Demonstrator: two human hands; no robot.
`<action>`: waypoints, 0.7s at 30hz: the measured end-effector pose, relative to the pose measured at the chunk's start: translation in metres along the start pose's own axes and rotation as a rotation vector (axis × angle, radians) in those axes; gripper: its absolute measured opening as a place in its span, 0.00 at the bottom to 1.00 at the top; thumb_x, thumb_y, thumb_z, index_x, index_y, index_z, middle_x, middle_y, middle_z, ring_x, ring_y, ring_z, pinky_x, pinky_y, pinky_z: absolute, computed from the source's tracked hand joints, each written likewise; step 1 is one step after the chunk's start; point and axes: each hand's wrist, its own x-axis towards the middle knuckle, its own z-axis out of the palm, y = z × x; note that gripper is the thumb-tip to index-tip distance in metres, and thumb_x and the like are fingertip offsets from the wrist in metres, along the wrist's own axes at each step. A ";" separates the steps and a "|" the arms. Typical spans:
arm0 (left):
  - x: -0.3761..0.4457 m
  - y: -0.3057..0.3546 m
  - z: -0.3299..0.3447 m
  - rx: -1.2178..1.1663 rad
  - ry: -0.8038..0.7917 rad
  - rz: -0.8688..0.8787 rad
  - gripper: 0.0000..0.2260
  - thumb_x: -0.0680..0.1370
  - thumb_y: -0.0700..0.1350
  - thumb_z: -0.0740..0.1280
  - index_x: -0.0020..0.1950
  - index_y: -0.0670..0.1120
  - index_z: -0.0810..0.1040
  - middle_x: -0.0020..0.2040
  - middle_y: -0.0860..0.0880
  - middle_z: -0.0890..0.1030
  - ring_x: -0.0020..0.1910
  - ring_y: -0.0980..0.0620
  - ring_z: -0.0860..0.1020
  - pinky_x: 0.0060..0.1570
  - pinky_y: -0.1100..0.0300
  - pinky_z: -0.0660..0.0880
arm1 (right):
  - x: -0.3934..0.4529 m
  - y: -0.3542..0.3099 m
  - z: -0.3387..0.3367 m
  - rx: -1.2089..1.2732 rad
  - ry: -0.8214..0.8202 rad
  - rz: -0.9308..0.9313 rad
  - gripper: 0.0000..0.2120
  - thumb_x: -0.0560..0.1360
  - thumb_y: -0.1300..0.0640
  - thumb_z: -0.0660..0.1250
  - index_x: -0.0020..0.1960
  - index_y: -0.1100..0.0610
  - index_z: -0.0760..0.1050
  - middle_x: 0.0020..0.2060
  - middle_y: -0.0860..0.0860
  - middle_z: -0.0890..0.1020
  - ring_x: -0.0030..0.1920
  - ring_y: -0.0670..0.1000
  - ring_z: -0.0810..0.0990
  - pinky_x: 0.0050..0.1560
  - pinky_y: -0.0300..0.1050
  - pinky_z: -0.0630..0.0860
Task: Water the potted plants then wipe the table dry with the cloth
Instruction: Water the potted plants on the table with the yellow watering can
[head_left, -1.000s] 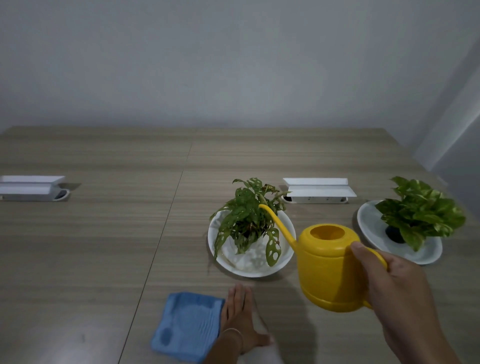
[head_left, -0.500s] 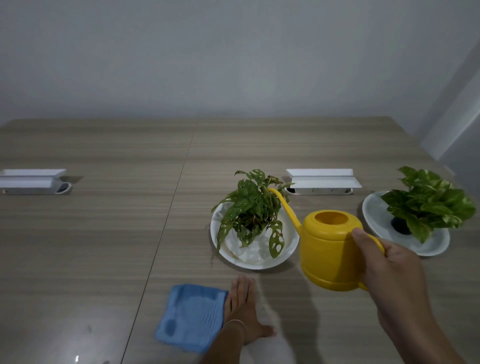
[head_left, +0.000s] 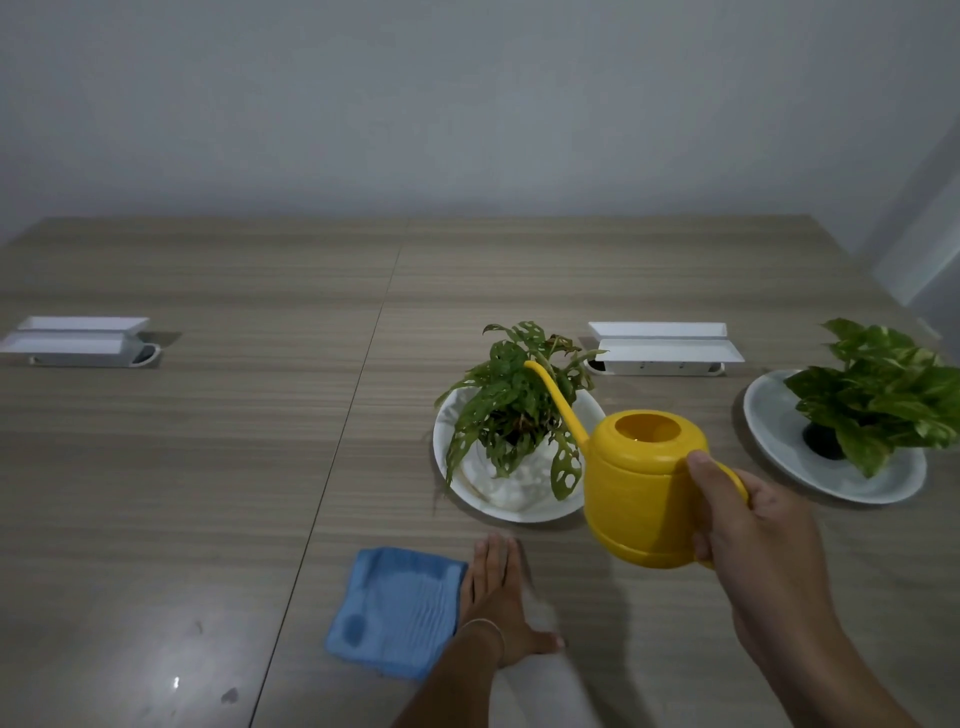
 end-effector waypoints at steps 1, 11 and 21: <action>0.000 0.000 0.000 0.001 0.002 0.001 0.63 0.65 0.73 0.70 0.79 0.49 0.28 0.78 0.49 0.26 0.76 0.47 0.26 0.76 0.49 0.34 | -0.001 0.001 -0.001 0.003 0.004 -0.003 0.24 0.80 0.48 0.67 0.28 0.53 0.68 0.23 0.49 0.67 0.32 0.55 0.69 0.38 0.51 0.66; -0.006 0.001 -0.003 0.021 0.013 0.010 0.63 0.65 0.73 0.71 0.79 0.50 0.29 0.78 0.49 0.27 0.76 0.46 0.26 0.77 0.47 0.36 | -0.022 0.002 -0.010 -0.035 0.001 -0.042 0.27 0.81 0.47 0.66 0.38 0.70 0.66 0.28 0.57 0.68 0.32 0.54 0.69 0.36 0.52 0.65; -0.005 0.001 0.002 0.005 0.038 0.022 0.62 0.65 0.72 0.71 0.80 0.51 0.31 0.79 0.48 0.27 0.77 0.46 0.27 0.78 0.47 0.36 | -0.037 0.013 -0.020 -0.056 0.014 -0.061 0.28 0.81 0.49 0.66 0.35 0.69 0.61 0.27 0.58 0.67 0.31 0.54 0.67 0.34 0.51 0.65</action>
